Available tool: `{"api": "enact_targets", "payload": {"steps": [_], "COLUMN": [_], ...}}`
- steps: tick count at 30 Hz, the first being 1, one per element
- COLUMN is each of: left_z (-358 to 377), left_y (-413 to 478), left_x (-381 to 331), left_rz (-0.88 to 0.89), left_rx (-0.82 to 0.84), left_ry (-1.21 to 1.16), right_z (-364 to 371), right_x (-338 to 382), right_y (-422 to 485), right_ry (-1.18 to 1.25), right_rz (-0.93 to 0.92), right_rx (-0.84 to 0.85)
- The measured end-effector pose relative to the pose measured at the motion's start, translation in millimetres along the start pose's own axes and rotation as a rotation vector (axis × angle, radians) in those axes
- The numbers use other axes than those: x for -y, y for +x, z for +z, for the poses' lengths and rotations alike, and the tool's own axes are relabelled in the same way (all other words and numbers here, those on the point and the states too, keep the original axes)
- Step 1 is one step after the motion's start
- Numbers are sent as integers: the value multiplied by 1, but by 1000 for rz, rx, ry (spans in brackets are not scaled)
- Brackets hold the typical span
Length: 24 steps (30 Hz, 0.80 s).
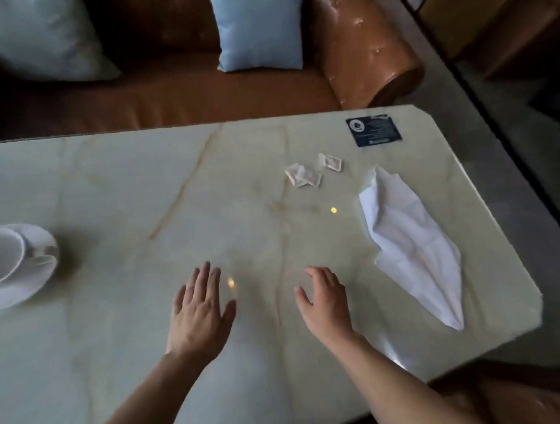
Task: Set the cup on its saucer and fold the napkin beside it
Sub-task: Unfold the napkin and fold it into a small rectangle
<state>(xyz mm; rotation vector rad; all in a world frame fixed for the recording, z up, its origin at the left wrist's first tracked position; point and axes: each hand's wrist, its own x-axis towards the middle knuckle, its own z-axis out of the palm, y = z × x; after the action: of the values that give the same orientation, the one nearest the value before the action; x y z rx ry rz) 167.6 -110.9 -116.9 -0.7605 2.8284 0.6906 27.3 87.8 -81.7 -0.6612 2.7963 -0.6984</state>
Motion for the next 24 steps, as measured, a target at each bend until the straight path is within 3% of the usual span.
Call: {"api": "enact_targets", "payload": {"steps": [9,15,18,24], "left_z": [59,106,128,137], "left_y": [46,88,103,116], "left_x": [-186,-293,-317,-315], "left_rz": [402,574,588,515], "left_rx": [188,276,291,184], "left_ry": [1,55,162,97], "right_z": [-101,-128,-130,-128], "right_x": [-180,-254,-273,-284], "right_y": [-37,-44,-42,-38], "right_ry": [-126,-103,-75,-123], "right_rz": [282,298,272,219], "right_rx": [-128,26,74,101]}}
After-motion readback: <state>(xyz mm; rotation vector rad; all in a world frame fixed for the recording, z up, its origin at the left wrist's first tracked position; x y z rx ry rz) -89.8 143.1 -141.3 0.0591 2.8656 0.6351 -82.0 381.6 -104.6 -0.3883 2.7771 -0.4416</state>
